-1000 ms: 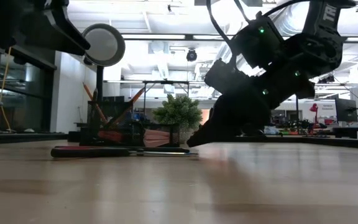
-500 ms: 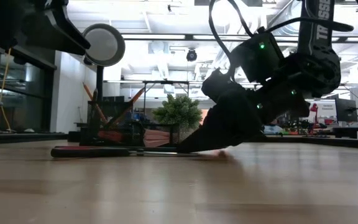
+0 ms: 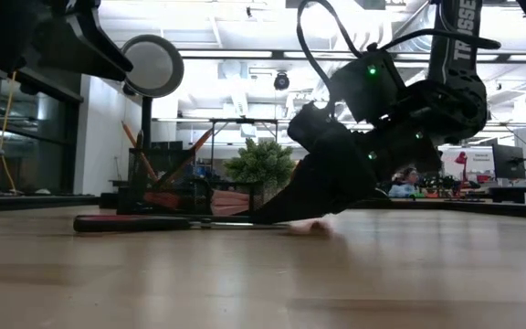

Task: Pick and place office supplies into organizer
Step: Put the pen into the desktop organizer

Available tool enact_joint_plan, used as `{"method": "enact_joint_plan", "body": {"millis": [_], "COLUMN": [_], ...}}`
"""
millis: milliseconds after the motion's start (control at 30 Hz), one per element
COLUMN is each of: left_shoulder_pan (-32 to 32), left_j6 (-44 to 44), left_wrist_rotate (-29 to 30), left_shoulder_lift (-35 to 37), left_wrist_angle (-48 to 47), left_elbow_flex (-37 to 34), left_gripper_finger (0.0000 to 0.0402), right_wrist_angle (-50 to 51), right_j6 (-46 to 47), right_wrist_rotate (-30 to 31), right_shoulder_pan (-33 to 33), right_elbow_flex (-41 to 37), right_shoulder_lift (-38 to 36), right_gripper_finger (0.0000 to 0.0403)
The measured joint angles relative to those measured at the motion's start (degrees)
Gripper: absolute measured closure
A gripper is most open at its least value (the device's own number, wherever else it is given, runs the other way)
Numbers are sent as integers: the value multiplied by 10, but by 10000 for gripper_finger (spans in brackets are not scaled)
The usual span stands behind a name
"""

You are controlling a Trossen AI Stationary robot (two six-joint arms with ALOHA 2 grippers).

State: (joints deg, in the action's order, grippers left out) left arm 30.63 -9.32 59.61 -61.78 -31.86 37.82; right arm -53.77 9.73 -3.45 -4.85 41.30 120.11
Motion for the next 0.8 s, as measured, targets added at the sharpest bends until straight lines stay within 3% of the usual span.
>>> {"method": "enact_joint_plan", "body": {"millis": [467,800], "left_shoulder_pan": [0,0], "left_j6": [-11,-17], "left_wrist_rotate": [-5,-7], "left_shoulder_lift": [0,0], "left_wrist_angle": [-21,-31], "left_elbow_flex": [0,0], "left_gripper_finger": [229,229], "right_wrist_angle": [8,119], "right_j6": [-48,-93], "right_wrist_rotate": [-9,25], "right_shoulder_pan": [4,0], "right_elbow_flex": [21,21], "right_shoulder_lift": [-13,-130], "right_gripper_finger": [389,389]}}
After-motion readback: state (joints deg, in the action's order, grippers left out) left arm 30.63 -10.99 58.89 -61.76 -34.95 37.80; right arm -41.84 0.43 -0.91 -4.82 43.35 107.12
